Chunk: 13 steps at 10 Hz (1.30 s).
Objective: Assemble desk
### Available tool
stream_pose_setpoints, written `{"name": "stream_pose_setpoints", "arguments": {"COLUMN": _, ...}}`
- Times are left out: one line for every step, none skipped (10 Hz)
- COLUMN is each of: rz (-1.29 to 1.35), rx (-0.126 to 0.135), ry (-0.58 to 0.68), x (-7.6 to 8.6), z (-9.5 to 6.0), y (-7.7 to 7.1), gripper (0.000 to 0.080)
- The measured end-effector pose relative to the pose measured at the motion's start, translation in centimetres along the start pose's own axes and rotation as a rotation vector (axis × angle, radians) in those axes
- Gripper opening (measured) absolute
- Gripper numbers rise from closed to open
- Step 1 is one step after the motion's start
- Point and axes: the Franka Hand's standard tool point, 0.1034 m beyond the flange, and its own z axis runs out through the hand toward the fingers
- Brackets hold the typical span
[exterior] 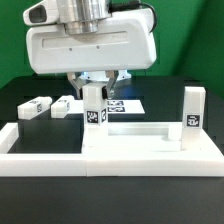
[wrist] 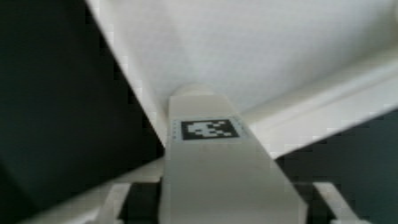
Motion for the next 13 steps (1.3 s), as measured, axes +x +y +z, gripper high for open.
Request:
{"name": "stream_pose_setpoints", "arguments": {"rz": 0.195, "rx": 0.026, "ry": -0.016, "x": -0.07, "z": 0.06, "y": -0.03, "gripper": 0.0298}}
{"name": "stream_pose_setpoints", "arguments": {"rz": 0.418, "rx": 0.067, "ry": -0.037, "x": 0.13, "z": 0.03, "y": 0.17, "gripper": 0.0298}}
{"name": "stream_pose_setpoints", "arguments": {"rz": 0.562, "rx": 0.082, "ry": -0.049, "x": 0.12, "z": 0.06, "y": 0.06, "gripper": 0.0298}}
{"name": "stream_pose_setpoints", "arguments": {"rz": 0.708, "rx": 0.102, "ry": -0.061, "x": 0.15, "z": 0.08, "y": 0.05, "gripper": 0.0298}}
{"name": "stream_pose_setpoints", "arguments": {"rz": 0.760, "rx": 0.101, "ry": -0.068, "x": 0.12, "z": 0.09, "y": 0.02, "gripper": 0.0298}}
{"name": "stream_pose_setpoints", "arguments": {"rz": 0.765, "rx": 0.099, "ry": -0.071, "x": 0.08, "z": 0.10, "y": 0.01, "gripper": 0.0298}}
{"name": "stream_pose_setpoints", "arguments": {"rz": 0.755, "rx": 0.100, "ry": -0.070, "x": 0.07, "z": 0.13, "y": 0.00, "gripper": 0.0358}}
{"name": "stream_pose_setpoints", "arguments": {"rz": 0.748, "rx": 0.099, "ry": -0.070, "x": 0.05, "z": 0.17, "y": 0.01, "gripper": 0.0494}}
{"name": "stream_pose_setpoints", "arguments": {"rz": 0.579, "rx": 0.089, "ry": -0.070, "x": -0.13, "z": 0.24, "y": 0.21, "gripper": 0.0494}}
{"name": "stream_pose_setpoints", "arguments": {"rz": 0.319, "rx": 0.062, "ry": -0.060, "x": -0.18, "z": 0.14, "y": 0.23, "gripper": 0.0615}}
{"name": "stream_pose_setpoints", "arguments": {"rz": 0.106, "rx": 0.039, "ry": -0.057, "x": -0.45, "z": 0.11, "y": -0.21, "gripper": 0.0639}}
{"name": "stream_pose_setpoints", "arguments": {"rz": 0.081, "rx": 0.048, "ry": -0.058, "x": -0.49, "z": 0.13, "y": -0.37, "gripper": 0.0639}}
{"name": "stream_pose_setpoints", "arguments": {"rz": -0.016, "rx": 0.050, "ry": -0.055, "x": -0.43, "z": 0.12, "y": -0.25, "gripper": 0.0648}}
